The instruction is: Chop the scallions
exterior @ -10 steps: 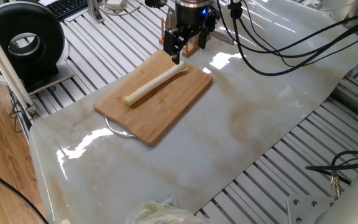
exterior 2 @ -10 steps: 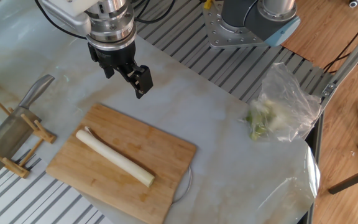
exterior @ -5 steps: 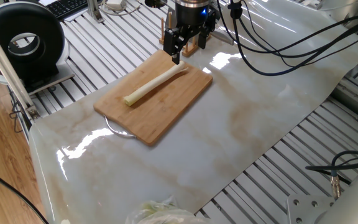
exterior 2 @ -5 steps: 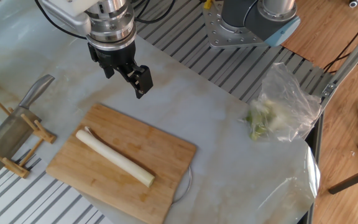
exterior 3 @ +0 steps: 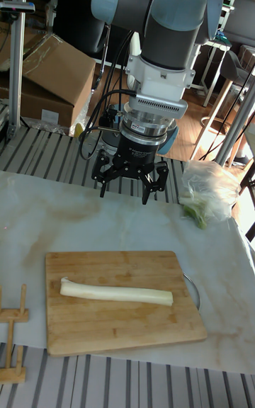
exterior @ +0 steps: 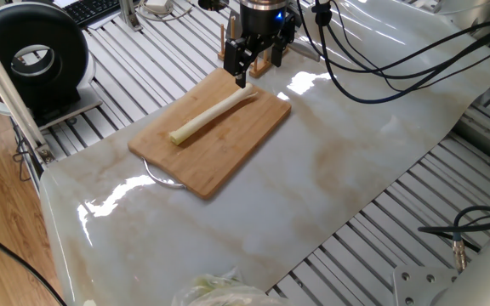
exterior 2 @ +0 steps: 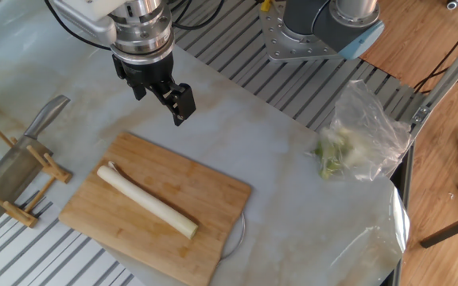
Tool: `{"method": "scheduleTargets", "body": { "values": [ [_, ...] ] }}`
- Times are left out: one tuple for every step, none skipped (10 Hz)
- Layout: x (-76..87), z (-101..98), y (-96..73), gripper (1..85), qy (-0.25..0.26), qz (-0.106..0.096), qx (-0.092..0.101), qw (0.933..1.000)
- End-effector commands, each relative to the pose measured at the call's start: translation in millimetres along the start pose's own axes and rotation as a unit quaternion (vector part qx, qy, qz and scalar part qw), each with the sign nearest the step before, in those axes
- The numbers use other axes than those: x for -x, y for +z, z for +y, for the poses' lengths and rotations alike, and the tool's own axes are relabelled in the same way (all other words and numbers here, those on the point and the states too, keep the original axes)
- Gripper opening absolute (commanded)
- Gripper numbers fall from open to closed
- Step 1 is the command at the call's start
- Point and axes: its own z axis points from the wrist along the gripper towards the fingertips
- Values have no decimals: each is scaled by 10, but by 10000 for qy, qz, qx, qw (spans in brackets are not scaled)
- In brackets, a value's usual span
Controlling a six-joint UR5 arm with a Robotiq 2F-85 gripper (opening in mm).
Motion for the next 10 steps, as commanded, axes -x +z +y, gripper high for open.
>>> {"method": "scheduleTargets", "body": {
  "values": [
    [-27,66,0,13,-547,45,87,9985],
    [-21,90,9,13,-508,41,33,9987],
    [-18,115,17,13,-501,32,47,9987],
    [-13,111,20,13,-501,25,39,9987],
    [-17,103,22,13,-501,34,24,9987],
    [-14,103,29,13,-501,34,24,9987],
    [-9,94,35,13,-508,27,9,9987],
    [-7,62,42,13,-569,31,-52,9984],
    [12,64,69,13,-554,8,-46,9985],
    [34,69,90,13,-524,-24,-40,9986]
  ]
}}
